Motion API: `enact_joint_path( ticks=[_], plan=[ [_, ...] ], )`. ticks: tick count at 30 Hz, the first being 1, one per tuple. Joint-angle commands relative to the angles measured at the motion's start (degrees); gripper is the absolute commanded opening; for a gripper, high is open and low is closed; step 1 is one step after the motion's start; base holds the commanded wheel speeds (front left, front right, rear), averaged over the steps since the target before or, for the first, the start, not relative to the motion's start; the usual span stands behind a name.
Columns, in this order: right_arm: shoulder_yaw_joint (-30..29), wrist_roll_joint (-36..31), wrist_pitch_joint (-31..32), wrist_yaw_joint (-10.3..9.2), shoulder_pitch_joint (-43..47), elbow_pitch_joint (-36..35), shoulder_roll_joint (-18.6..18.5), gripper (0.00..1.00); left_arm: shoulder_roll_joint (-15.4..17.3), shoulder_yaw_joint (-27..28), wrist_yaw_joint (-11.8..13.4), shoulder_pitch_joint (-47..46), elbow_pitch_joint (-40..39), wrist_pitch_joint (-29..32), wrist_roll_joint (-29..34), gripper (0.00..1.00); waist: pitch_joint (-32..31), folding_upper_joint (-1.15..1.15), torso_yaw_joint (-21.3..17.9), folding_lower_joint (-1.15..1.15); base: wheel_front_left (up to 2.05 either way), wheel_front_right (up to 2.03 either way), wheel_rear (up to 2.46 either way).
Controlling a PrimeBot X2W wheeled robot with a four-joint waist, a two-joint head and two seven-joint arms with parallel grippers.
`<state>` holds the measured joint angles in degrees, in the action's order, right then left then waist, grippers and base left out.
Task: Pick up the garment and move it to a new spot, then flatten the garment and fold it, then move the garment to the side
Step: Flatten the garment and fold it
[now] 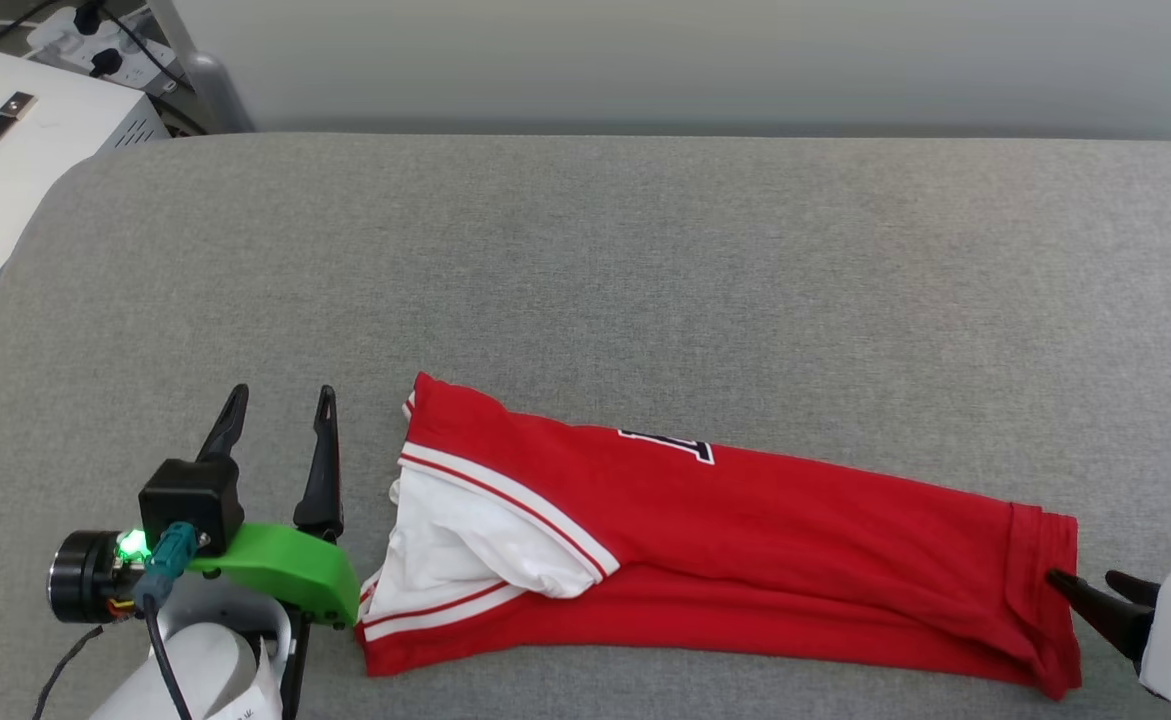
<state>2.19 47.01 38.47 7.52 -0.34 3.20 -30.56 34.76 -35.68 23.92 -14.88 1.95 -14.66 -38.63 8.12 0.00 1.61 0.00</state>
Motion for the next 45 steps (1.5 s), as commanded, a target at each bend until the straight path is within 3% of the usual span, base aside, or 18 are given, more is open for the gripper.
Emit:
enact_joint_path(
  ticks=[1,14,18,20,21,36,45],
  plan=[
    [0.31,-0.03,0.07,-0.03,0.21,1.15,0.73,1.0,-1.65,2.15,-0.48,2.1,-0.41,-0.33,1.8,1.0,0.85,0.0,1.03,0.0,0.0,0.0,0.0],
    [8.65,1.45,-3.01,-0.03,-2.13,9.86,5.95,1.0,-13.36,16.43,-6.93,12.47,-1.0,-0.33,14.95,1.0,1.68,0.0,2.79,0.0,0.0,0.0,0.0],
    [11.04,1.43,-5.43,-0.03,-3.54,11.41,5.72,1.0,-16.07,19.59,-8.99,13.42,-0.77,-0.33,17.76,1.0,1.51,0.0,2.88,0.0,0.0,0.0,0.0],
    [11.72,1.28,-6.92,-0.03,-4.16,12.17,5.04,0.12,-17.2,20.75,-10.16,13.93,-0.34,-0.33,18.86,1.0,1.17,0.0,2.83,0.0,0.0,0.0,0.0],
    [11.94,1.34,-7.41,-0.03,-4.38,12.57,4.65,0.0,-17.69,21.36,-10.6,14.06,-0.22,-0.33,19.29,1.0,0.98,0.0,2.79,0.0,0.0,0.0,0.0],
    [5.05,3.62,-9.79,-0.03,-4.94,16.32,-8.0,0.0,-22.49,25.71,-17.21,16.55,2.72,-0.33,25.31,1.0,-3.34,0.0,1.84,0.0,0.0,0.0,0.0],
    [8.72,6.64,-4.75,-0.03,-3.28,0.11,-9.95,0.0,-24.69,27.92,-19.1,17.18,3.19,-0.34,27.05,1.0,-3.9,0.0,2.01,0.0,0.0,0.0,0.0]
  ],
)
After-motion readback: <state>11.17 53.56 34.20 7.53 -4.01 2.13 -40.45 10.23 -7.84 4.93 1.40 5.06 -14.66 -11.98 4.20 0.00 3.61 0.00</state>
